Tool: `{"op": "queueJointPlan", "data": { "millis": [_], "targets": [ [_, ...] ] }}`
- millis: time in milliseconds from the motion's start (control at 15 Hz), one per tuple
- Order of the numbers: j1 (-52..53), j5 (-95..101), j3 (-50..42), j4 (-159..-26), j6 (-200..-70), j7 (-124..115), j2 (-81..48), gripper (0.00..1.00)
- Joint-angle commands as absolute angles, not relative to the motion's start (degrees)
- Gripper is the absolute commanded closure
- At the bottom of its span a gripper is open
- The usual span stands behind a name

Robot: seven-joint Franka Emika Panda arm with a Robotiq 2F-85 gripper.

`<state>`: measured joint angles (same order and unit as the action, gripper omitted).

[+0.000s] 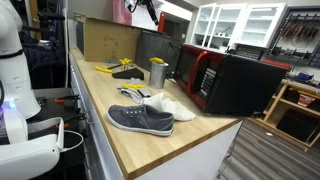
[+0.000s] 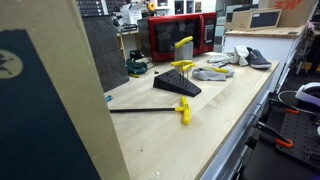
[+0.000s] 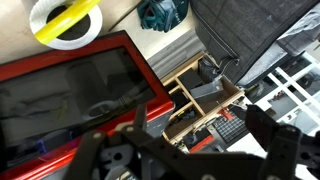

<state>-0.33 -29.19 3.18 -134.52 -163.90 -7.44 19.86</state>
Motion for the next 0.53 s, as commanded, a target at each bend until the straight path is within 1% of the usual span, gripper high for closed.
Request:
{"op": "queueJointPlan", "data": {
  "millis": [0,467],
  "targets": [
    [-0.7,-24.4,2.1,-133.4,-164.2,-11.6,18.4,0.00],
    [-0.5,-21.3,1.7,-128.1,-161.3,-15.4,12.4,0.00]
  ]
}}
